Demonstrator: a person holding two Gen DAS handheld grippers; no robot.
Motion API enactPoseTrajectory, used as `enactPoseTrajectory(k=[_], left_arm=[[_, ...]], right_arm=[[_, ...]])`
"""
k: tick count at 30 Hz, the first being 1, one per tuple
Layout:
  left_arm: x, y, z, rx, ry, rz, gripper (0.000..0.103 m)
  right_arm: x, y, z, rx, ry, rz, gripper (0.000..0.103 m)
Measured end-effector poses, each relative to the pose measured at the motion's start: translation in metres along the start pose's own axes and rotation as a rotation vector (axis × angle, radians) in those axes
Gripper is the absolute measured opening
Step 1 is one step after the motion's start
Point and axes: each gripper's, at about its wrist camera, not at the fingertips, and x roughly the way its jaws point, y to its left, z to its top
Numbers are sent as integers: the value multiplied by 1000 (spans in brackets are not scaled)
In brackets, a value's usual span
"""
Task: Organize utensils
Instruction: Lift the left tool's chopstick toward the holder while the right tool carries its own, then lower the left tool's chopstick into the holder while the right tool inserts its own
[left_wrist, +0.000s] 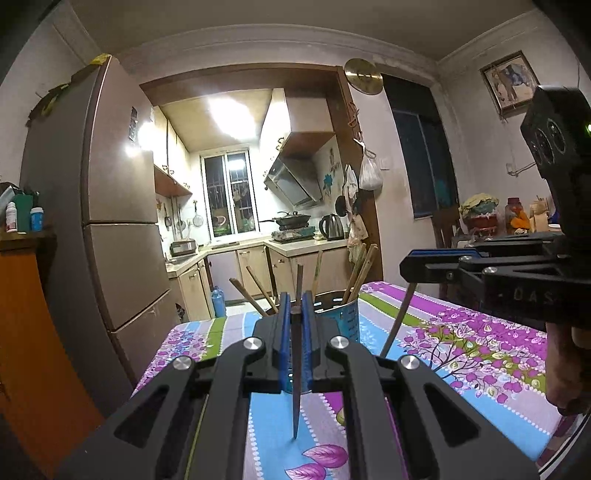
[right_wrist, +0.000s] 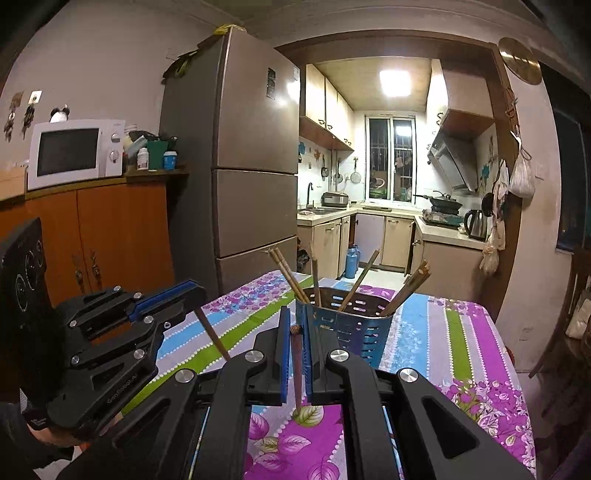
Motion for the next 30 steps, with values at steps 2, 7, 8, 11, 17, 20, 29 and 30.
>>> enactPoseTrajectory(k=[2, 7, 8, 11, 17, 20, 29, 30], left_arm=[[4, 5, 3, -20, 17, -11, 5], [15, 11, 15, -39, 42, -39, 5], [18, 13, 19, -41, 49, -49, 5], [24, 16, 32, -47, 53, -64, 5], [28, 29, 66, -79, 32, -81, 5], [32, 30, 80, -95, 30, -90, 5], [35, 21, 121, -79, -15, -102, 5], [35, 22, 127, -80, -24, -102, 5]], right_arm=[[0, -4, 3, 12, 2, -4, 7], [1, -16, 13, 32, 16, -9, 7], [2, -18, 15, 32, 17, -13, 7], [1, -22, 24, 30, 20, -19, 7], [-1, -32, 46, 25, 6, -37, 7], [-4, -34, 61, 15, -6, -40, 7], [-19, -36, 111, -29, -60, -48, 7], [-22, -37, 119, -34, -70, -50, 7]])
